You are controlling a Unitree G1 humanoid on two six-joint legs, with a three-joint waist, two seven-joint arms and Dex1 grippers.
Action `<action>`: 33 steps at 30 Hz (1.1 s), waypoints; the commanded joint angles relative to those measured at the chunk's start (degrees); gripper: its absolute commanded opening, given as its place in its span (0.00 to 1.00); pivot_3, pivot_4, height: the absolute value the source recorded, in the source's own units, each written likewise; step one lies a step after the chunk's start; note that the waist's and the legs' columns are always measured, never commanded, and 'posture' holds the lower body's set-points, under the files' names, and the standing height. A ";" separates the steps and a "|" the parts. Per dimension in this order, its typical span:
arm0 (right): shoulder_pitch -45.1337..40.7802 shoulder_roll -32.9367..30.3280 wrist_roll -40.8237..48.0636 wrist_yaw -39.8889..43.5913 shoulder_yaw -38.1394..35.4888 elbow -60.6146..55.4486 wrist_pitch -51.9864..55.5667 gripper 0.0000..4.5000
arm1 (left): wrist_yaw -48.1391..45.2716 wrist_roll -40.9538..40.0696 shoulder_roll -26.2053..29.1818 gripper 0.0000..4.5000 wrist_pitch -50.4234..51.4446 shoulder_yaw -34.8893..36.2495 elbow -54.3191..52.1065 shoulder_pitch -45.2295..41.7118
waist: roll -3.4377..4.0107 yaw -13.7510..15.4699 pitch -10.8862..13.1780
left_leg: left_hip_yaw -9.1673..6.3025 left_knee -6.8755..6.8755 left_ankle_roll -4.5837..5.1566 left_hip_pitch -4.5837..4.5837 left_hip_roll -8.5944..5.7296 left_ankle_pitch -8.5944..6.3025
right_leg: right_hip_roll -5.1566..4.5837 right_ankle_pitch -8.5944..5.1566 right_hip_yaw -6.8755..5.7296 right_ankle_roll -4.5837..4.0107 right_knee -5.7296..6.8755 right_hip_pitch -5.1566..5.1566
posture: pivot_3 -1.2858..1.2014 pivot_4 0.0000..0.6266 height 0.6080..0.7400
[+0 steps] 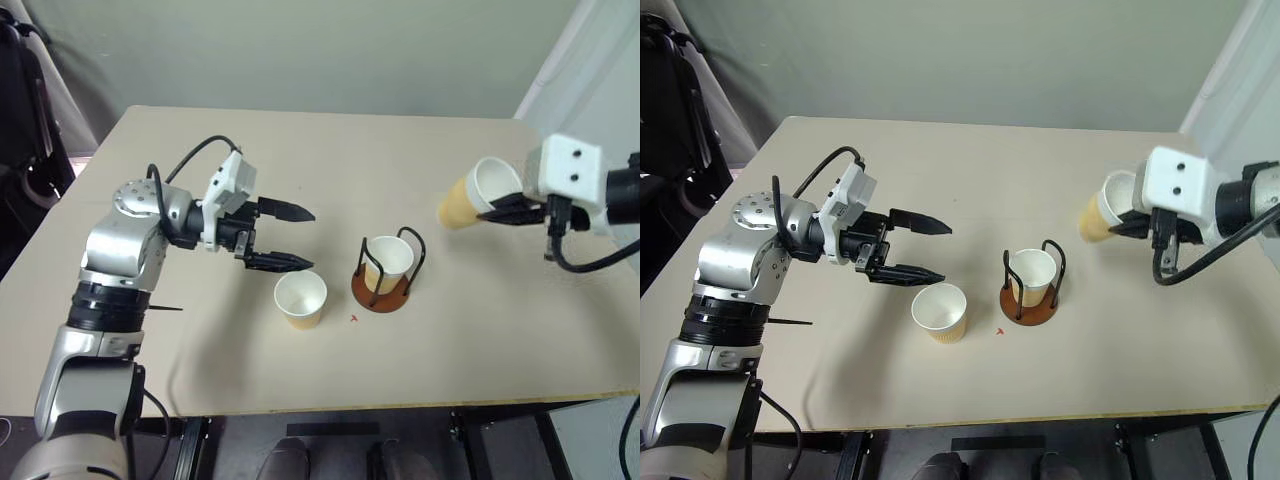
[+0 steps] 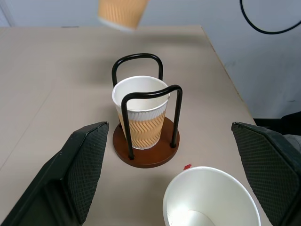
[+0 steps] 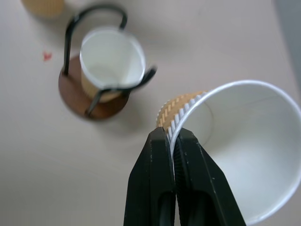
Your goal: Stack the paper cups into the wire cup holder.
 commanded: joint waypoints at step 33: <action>-1.59 6.48 -1.86 0.06 12.15 -8.65 -1.73 0.02 | 1.59 0.04 0.66 1.00 -0.14 0.87 -2.33 -0.59 | 0.00 -0.18 0.00 | -0.05 -0.02 0.01 -0.04 0.01 0.01 | -0.04 -0.03 0.00 -0.06 0.03 -0.05 | 0.52 0.24 1.00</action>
